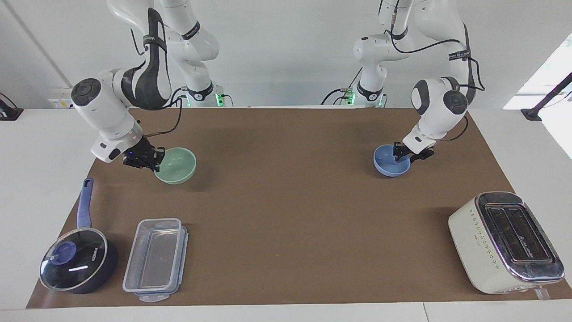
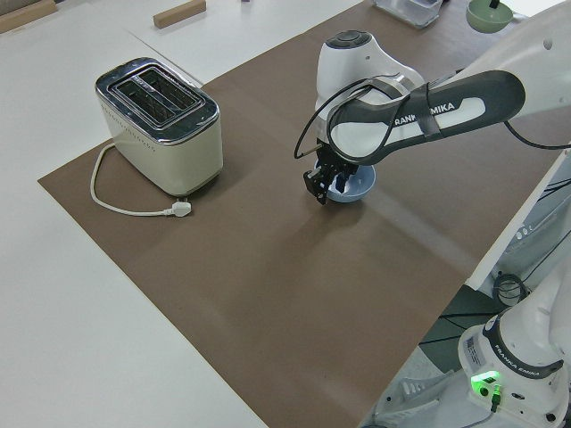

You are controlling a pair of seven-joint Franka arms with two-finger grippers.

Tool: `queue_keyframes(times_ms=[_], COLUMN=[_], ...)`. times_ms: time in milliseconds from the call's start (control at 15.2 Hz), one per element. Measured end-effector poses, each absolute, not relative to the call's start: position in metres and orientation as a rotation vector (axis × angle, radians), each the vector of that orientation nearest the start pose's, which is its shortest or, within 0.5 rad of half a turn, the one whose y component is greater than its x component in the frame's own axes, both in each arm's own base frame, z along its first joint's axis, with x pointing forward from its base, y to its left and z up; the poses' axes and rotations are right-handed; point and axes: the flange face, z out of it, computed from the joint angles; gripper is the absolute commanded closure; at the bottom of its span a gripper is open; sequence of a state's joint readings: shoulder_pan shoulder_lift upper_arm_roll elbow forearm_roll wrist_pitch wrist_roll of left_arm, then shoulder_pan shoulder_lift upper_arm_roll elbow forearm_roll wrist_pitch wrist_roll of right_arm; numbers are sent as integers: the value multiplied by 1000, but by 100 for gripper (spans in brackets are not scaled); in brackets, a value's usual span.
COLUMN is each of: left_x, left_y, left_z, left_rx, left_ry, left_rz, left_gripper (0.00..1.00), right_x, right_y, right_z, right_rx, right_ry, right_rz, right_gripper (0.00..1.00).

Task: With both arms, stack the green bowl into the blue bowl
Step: 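Grasp the blue bowl with the left gripper while the right gripper grasps the green bowl, then lift the blue bowl with the left gripper while the right gripper lifts the green bowl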

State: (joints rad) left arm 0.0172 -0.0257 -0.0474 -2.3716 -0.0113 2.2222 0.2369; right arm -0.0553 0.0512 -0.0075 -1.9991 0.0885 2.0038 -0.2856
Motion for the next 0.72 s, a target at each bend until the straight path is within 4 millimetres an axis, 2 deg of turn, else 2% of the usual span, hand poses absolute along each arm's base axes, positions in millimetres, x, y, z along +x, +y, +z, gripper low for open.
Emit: queue_keyframes(times_ms=[197, 393, 459, 590, 721], left_x=[485, 503, 511, 521, 512], left_y=[-20, -51, -69, -120, -190], left_z=[332, 368, 386, 418, 427], left_rx=[-3127, -3149, -3171, -3190, -3184], left_ry=[436, 466, 453, 411, 400], left_rz=[198, 219, 217, 198, 183], left_gripper=[100, 100, 100, 100, 100], right_x=[568, 566, 564, 554, 548], right_y=[37, 119, 147, 195, 221], right_z=[442, 443, 444, 443, 443], right_rx=[-3039, -3045, -3044, -3037, -3016], right_ry=[-273, -209, -164, -82, -20], right_rz=[33, 5, -22, -57, -61], right_gripper=[100, 100, 100, 100, 100])
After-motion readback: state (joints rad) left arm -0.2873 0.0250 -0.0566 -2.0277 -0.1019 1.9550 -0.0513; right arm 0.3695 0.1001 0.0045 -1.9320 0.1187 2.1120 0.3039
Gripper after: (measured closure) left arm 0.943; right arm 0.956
